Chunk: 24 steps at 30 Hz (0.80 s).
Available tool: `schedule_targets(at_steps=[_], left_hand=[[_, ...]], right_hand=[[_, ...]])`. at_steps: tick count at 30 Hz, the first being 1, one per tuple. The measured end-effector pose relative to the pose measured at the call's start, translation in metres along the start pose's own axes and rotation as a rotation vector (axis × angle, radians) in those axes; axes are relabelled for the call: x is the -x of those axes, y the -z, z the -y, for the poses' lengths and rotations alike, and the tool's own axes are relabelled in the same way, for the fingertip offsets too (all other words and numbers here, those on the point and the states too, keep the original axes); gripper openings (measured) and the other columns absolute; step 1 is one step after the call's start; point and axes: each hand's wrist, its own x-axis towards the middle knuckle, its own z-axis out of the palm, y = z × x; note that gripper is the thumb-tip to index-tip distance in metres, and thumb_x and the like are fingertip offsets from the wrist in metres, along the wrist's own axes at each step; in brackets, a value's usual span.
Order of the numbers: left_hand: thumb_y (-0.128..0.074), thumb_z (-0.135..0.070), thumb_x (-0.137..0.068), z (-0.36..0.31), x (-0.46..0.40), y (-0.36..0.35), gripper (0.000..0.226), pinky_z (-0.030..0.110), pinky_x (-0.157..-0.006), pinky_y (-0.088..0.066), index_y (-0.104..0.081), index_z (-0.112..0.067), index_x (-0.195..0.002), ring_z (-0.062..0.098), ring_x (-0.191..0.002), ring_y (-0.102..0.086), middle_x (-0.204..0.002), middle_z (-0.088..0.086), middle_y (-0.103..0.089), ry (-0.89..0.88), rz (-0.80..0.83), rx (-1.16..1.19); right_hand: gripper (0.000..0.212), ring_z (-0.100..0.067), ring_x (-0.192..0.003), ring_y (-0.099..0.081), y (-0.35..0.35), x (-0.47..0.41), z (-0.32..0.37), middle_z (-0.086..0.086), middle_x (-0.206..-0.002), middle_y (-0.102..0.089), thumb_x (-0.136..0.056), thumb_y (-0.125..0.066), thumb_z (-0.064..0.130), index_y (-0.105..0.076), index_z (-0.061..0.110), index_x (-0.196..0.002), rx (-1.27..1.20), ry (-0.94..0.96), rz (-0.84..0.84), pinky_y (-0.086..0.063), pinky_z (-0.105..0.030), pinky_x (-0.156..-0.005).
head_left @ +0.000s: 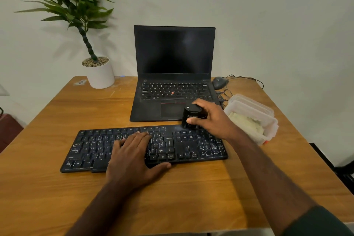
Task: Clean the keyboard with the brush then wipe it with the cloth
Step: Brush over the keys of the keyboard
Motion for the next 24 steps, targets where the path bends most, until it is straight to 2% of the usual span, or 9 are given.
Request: schedule_targets(at_steps=[4, 7, 10, 12, 14, 21, 24], left_hand=[[-0.035, -0.098, -0.070, -0.001, 0.001, -0.001, 0.105, 0.046, -0.100, -0.041, -0.059, -0.017, -0.132, 0.018, -0.124, -0.055, -0.134, 0.000, -0.061, 0.007, 0.012, -0.011], [-0.034, -0.097, -0.070, -0.002, 0.000, 0.000, 0.105, 0.046, -0.099, -0.042, -0.060, -0.017, -0.132, 0.018, -0.124, -0.055, -0.134, 0.000, -0.062, 0.011, 0.010, -0.022], [-0.033, -0.097, -0.071, -0.002, 0.000, 0.001, 0.105, 0.046, -0.099, -0.042, -0.060, -0.016, -0.132, 0.019, -0.124, -0.056, -0.134, 0.001, -0.062, 0.009, 0.011, -0.030], [-0.032, -0.097, -0.072, -0.002, 0.000, 0.002, 0.105, 0.046, -0.099, -0.042, -0.060, -0.016, -0.132, 0.019, -0.124, -0.056, -0.133, 0.001, -0.063, 0.008, 0.014, -0.037], [-0.032, -0.097, -0.072, -0.002, 0.000, 0.003, 0.105, 0.045, -0.099, -0.041, -0.060, -0.016, -0.133, 0.019, -0.125, -0.056, -0.134, 0.001, -0.062, 0.008, 0.014, -0.038], [-0.028, -0.098, -0.071, -0.003, 0.002, 0.005, 0.109, 0.045, -0.101, -0.040, -0.058, -0.016, -0.135, 0.019, -0.126, -0.055, -0.136, 0.001, -0.061, 0.013, 0.010, -0.035], [-0.026, -0.099, -0.071, -0.003, 0.001, 0.004, 0.110, 0.045, -0.103, -0.039, -0.057, -0.015, -0.137, 0.019, -0.128, -0.054, -0.137, 0.002, -0.060, 0.011, 0.017, -0.035]], right_hand=[[0.027, -0.013, -0.093, -0.068, -0.015, -0.010, 0.011, 0.005, -0.101, -0.068, -0.087, -0.079, 0.024, -0.062, 0.028, -0.108, -0.017, -0.023, 0.065, -0.059, -0.033, -0.076], [0.029, -0.013, -0.093, -0.068, -0.036, -0.018, 0.018, 0.006, -0.103, -0.069, -0.087, -0.078, 0.027, -0.061, 0.027, -0.110, 0.004, -0.010, 0.048, -0.060, -0.034, -0.079], [0.033, -0.008, -0.093, -0.067, -0.062, -0.020, 0.022, 0.009, -0.105, -0.069, -0.088, -0.076, 0.032, -0.057, 0.030, -0.116, 0.067, 0.015, -0.051, -0.052, -0.017, -0.074], [0.032, -0.008, -0.090, -0.067, -0.072, -0.019, 0.022, 0.008, -0.102, -0.068, -0.089, -0.075, 0.034, -0.056, 0.030, -0.115, 0.097, 0.027, -0.113, -0.047, -0.011, -0.069], [0.031, -0.010, -0.091, -0.067, -0.071, -0.022, 0.024, 0.008, -0.101, -0.068, -0.089, -0.075, 0.035, -0.055, 0.032, -0.113, 0.100, 0.020, -0.116, -0.048, -0.015, -0.072], [0.028, -0.011, -0.095, -0.066, -0.027, -0.012, 0.026, 0.006, -0.102, -0.067, -0.090, -0.075, 0.029, -0.056, 0.027, -0.109, 0.070, -0.002, 0.070, -0.058, -0.032, -0.079], [0.027, -0.011, -0.095, -0.065, -0.021, -0.009, 0.019, 0.007, -0.103, -0.067, -0.090, -0.074, 0.028, -0.058, 0.024, -0.110, -0.008, -0.059, 0.013, -0.057, -0.032, -0.080]])
